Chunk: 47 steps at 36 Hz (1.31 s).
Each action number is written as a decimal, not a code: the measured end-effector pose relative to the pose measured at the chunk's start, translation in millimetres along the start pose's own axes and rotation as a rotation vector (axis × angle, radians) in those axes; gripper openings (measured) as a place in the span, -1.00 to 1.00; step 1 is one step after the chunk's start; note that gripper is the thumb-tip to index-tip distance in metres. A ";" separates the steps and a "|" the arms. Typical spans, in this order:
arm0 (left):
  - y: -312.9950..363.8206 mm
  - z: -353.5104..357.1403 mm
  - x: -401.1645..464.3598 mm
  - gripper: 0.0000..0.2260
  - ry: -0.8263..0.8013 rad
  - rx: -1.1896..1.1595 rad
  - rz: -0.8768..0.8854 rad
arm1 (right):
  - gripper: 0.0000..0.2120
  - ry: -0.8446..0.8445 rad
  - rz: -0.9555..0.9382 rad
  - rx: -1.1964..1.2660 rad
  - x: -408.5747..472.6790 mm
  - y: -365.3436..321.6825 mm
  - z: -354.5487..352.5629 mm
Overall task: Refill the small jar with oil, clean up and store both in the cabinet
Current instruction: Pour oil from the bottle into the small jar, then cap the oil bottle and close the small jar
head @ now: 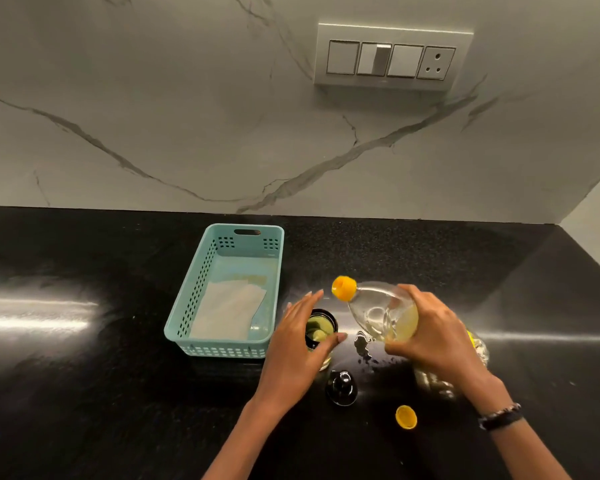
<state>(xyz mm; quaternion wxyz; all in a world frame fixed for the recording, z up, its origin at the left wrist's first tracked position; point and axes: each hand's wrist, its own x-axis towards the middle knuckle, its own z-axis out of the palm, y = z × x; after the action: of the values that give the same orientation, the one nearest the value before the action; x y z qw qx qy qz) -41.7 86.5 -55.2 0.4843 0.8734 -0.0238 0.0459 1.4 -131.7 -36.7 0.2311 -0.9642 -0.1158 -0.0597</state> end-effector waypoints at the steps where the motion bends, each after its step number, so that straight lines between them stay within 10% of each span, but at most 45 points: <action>1: 4.3 -1.0 1.8 -0.43 0.014 -0.011 0.024 | -0.18 0.016 0.004 0.041 1.7 0.4 -2.1; 18: 59.1 12.4 26.3 -0.61 -0.187 -0.334 0.131 | -0.32 0.154 0.029 0.811 16.7 -0.5 -7.6; 35: 54.0 27.9 26.7 -0.64 -0.246 -0.354 0.075 | -0.38 0.158 0.077 0.928 9.5 15.9 7.0; 47: 53.3 37.1 8.2 -0.66 -0.142 -0.414 -0.027 | -0.01 0.005 0.077 0.849 -6.6 36.9 -6.0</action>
<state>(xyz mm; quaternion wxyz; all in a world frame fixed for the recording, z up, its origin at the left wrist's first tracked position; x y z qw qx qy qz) -36.1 26.8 -29.0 0.6510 0.7565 -0.0553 -0.0281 3.9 -167.8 -48.4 0.6099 -0.7870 -0.0935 -0.0002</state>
